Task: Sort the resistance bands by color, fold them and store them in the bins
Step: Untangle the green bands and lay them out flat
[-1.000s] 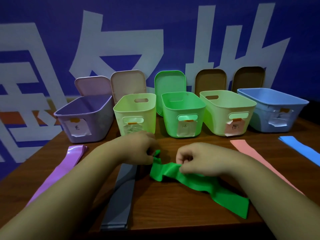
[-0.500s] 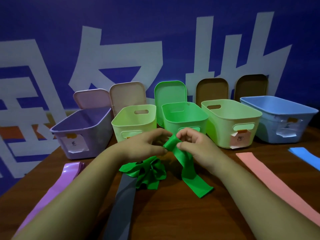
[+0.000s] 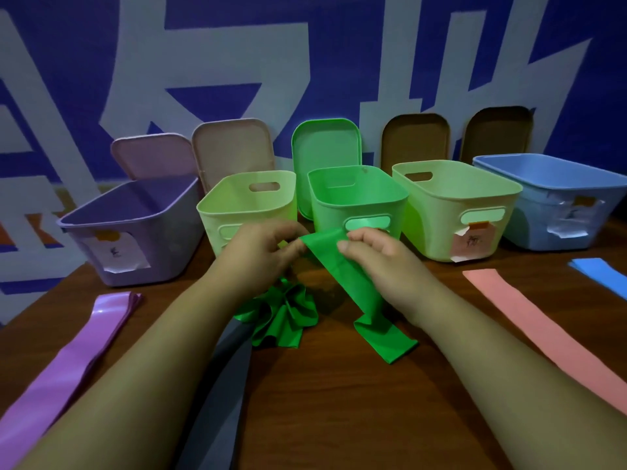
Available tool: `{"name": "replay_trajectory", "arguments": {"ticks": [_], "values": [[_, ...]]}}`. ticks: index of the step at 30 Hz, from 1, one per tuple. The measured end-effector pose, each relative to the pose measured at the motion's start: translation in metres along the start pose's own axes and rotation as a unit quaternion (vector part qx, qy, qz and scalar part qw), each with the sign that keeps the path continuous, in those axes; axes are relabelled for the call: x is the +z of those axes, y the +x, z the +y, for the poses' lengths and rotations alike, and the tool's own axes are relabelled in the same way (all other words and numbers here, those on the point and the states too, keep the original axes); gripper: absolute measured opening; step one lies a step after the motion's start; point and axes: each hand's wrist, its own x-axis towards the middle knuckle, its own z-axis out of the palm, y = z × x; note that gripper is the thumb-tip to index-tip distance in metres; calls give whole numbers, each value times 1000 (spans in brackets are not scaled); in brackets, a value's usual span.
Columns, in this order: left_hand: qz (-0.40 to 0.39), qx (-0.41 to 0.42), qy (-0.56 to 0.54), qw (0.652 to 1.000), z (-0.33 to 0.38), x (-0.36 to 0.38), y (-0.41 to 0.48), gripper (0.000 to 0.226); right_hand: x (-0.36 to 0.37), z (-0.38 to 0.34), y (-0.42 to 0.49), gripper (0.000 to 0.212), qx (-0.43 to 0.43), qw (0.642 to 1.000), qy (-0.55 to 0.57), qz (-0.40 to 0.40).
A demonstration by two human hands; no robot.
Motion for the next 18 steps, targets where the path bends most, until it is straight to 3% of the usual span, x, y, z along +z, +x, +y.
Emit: {"name": "replay_trajectory", "arguments": {"ticks": [2, 5, 11, 14, 18], "values": [[11, 6, -13, 1000, 1, 1, -4, 10, 3, 2, -1, 25, -5, 1000, 3, 3], [28, 3, -69, 997, 0, 2, -5, 13, 6, 5, -2, 9, -4, 1000, 28, 1], [20, -35, -201, 979, 4, -2, -7, 26, 1, 6, -3, 26, -3, 999, 29, -17], [33, -48, -215, 975, 8, -2, -8, 20, 0, 5, -5, 16, -25, 999, -19, -21], [35, -73, -216, 973, 13, 4, -8, 13, 0, 3, -5, 37, -38, 997, -51, -34]]}}
